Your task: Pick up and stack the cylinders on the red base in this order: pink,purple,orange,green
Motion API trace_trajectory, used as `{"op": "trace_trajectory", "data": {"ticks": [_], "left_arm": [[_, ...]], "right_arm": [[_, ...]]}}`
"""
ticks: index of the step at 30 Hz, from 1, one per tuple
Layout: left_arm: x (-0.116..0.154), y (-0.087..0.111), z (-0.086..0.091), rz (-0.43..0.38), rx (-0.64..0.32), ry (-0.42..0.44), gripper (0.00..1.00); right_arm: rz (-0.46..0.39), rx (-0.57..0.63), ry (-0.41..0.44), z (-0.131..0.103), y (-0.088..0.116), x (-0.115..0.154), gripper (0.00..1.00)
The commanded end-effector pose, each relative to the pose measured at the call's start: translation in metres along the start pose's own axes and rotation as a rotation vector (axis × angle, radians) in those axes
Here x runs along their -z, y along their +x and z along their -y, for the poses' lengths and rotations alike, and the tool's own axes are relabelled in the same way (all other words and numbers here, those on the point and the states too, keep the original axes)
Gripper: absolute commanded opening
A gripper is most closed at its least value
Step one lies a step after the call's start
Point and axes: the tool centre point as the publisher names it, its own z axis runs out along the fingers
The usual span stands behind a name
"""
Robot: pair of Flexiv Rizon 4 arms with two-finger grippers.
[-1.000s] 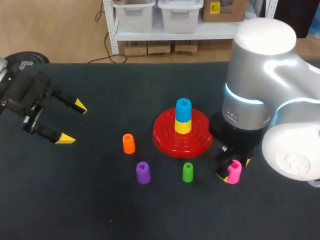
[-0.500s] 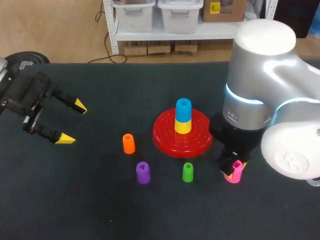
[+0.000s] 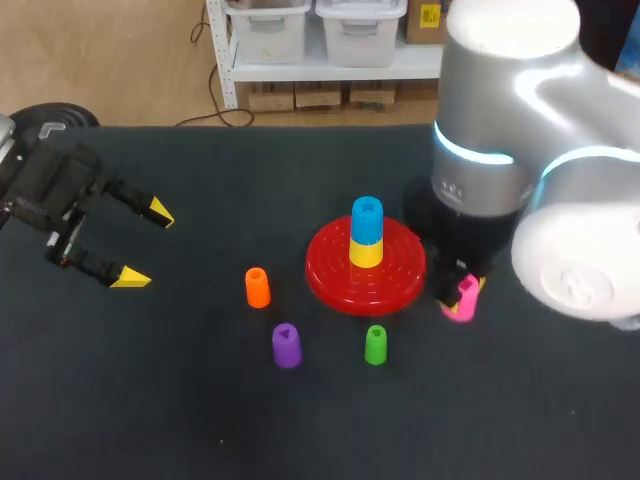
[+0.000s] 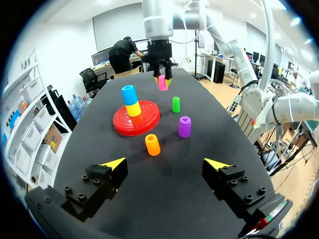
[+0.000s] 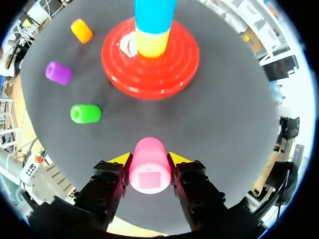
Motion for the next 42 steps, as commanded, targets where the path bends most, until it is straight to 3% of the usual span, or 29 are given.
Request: {"op": "trace_trajectory", "data": {"ticks": [1,8,18,29,42], "left_arm": [[0.0,0.001,0.0,0.001,-0.002,-0.001,1.0],[0.0,0.001,0.0,0.001,-0.002,-0.001,1.0],[0.0,0.001,0.0,0.001,-0.002,-0.001,1.0],[0.0,0.001,0.0,0.001,-0.002,-0.001,1.0],[0.0,0.001,0.0,0.001,-0.002,-0.001,1.0]], "right_arm": [[0.02,0.011,0.027,0.004,-0.01,0.042,0.0],[0.05,0.079,0.062,0.005,-0.049,0.076,0.0],[0.03,0.19,0.044,-0.008,-0.094,0.082,0.0],[0.014,0.222,0.025,-0.002,-0.126,0.081,0.0],[-0.033,0.24,-0.049,0.004,-0.143,0.072,0.0]]}}
